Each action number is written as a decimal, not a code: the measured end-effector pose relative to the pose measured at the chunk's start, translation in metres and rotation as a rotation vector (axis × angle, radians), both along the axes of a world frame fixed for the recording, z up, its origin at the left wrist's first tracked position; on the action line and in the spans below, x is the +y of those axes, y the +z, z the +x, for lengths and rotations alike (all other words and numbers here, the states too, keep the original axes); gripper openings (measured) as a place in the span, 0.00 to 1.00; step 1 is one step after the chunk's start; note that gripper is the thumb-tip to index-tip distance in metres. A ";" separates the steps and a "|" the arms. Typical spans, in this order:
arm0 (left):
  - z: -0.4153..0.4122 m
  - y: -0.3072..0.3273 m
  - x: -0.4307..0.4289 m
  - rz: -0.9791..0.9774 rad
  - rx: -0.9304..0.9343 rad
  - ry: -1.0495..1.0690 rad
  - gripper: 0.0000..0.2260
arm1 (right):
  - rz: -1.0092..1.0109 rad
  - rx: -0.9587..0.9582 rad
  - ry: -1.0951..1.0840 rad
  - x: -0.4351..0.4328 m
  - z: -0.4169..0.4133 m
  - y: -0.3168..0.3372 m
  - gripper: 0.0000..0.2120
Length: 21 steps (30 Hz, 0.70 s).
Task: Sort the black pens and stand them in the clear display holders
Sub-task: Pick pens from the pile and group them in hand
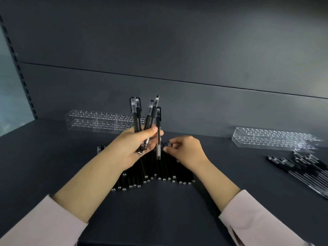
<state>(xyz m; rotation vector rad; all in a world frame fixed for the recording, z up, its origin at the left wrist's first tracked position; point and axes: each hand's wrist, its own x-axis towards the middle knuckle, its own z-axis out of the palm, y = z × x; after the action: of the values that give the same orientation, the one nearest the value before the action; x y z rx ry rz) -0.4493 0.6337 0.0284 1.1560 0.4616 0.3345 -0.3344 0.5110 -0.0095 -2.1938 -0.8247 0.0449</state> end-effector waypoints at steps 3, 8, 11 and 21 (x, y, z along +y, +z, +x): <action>0.002 0.006 -0.017 0.048 0.007 -0.019 0.11 | 0.229 0.181 0.002 -0.016 0.003 0.018 0.12; 0.018 0.013 -0.071 0.126 0.034 -0.109 0.09 | 0.586 0.563 0.149 -0.073 0.013 0.053 0.03; 0.039 0.014 -0.115 0.138 0.025 -0.164 0.09 | 0.648 0.645 0.167 -0.119 0.028 0.059 0.02; 0.129 0.004 -0.261 0.160 0.019 -0.257 0.09 | 0.911 0.570 -0.068 -0.286 0.119 0.048 0.05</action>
<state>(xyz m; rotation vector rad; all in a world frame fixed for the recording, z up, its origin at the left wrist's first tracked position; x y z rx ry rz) -0.3201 0.3724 0.0321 1.3583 0.3012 0.1385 -0.2157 0.2251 0.0386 -1.2410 -0.3276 0.2059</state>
